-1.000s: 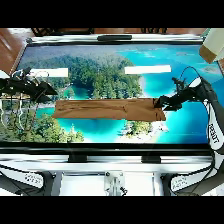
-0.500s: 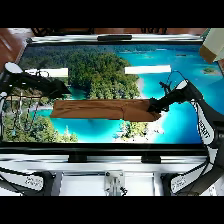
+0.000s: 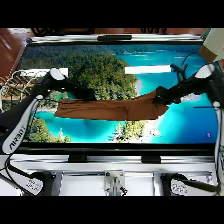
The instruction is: Fold the shirts.
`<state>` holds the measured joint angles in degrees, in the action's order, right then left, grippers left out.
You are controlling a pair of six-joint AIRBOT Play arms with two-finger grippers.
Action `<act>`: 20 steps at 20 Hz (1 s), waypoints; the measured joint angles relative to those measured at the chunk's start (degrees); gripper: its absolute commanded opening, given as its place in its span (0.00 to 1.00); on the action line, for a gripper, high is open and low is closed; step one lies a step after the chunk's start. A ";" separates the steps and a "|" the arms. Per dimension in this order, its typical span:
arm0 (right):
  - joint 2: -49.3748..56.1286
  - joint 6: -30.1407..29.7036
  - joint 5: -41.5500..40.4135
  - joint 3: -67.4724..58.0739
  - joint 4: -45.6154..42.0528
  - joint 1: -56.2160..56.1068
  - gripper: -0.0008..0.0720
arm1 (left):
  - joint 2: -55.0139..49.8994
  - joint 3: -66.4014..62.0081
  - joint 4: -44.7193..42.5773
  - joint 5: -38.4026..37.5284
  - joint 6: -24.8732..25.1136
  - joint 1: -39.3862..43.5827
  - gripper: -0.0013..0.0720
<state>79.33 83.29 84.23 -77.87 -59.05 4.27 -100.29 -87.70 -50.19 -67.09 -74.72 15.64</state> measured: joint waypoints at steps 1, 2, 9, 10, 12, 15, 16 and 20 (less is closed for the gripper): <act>-2.56 1.01 1.20 0.02 0.00 -0.02 0.09 | -0.55 0.02 0.02 0.63 -0.17 1.49 0.07; -5.22 2.23 2.19 0.00 0.02 -0.02 0.09 | -1.01 0.02 0.39 1.40 -0.44 2.93 0.07; -18.78 9.73 7.48 0.00 0.20 -0.02 0.09 | -2.89 0.04 8.74 9.66 -0.98 13.31 0.07; -20.33 10.82 8.15 0.02 0.26 -0.04 0.09 | -3.61 0.07 10.40 10.38 -0.98 14.95 0.07; -23.08 12.41 8.85 0.00 0.72 -0.04 0.09 | -5.53 0.07 13.00 11.72 -1.03 18.58 0.07; -25.77 14.71 9.42 0.00 2.16 -0.04 0.09 | -8.35 0.07 15.67 14.01 -2.14 23.10 0.07; -26.29 15.19 9.51 0.00 2.99 -0.04 0.09 | -9.01 0.07 16.79 14.93 -2.40 24.44 0.07; -27.04 16.20 8.17 0.00 4.11 -0.04 0.09 | -9.09 0.09 18.32 16.76 -2.51 25.42 0.07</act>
<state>52.29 99.48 92.40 -77.87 -54.94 4.23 -109.38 -87.61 -31.88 -50.33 -77.23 41.06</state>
